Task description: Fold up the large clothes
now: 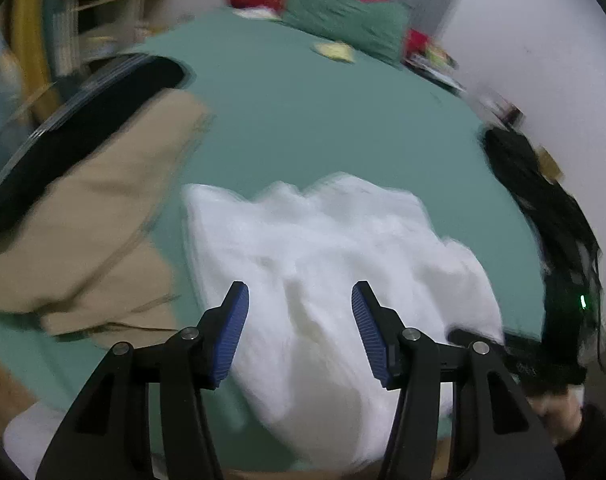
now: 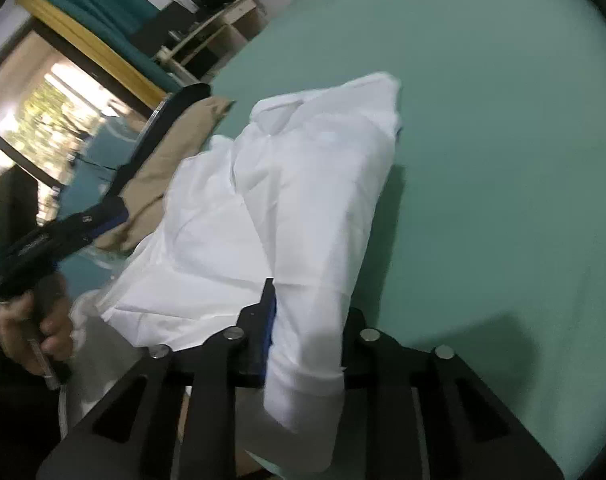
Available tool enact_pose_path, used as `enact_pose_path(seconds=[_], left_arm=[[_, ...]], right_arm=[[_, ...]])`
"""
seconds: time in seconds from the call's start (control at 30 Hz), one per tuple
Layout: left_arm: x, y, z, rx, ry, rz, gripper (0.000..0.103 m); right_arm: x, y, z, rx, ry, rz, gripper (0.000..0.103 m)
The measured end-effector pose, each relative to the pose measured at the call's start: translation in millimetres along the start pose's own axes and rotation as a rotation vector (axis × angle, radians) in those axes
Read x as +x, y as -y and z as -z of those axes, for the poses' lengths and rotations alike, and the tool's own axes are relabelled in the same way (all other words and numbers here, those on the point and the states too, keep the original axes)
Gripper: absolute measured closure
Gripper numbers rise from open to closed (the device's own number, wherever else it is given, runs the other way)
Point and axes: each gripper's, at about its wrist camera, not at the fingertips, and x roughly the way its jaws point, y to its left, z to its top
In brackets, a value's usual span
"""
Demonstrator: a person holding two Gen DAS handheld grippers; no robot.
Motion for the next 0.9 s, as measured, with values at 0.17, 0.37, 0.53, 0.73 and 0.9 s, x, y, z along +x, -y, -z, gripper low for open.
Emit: enact_pose_path(seconds=[0.17,0.37,0.53,0.73,0.9], left_arm=[[52,43,19,0.045,-0.208,0.136,0.046],[81,96,44,0.094,-0.270,0.246,0.073],[84,118,58,0.141,-0.253,0.243,0.098],[28,78,51,0.079,-0.136,0.132,0.098],[27,51,51,0.050,-0.148,0.062,0.098]], right_arm=[[-35,-3,-6,-0.062,0.030,0.140,0.084],[-90,17,5,-0.075,0.054,0.280,0.084],[-77,44,18,0.003,0.022,0.286,0.066],[-89,54,20,0.068,0.077,0.243,0.034],[-118,59,12,0.105,0.210,0.207,0.030]])
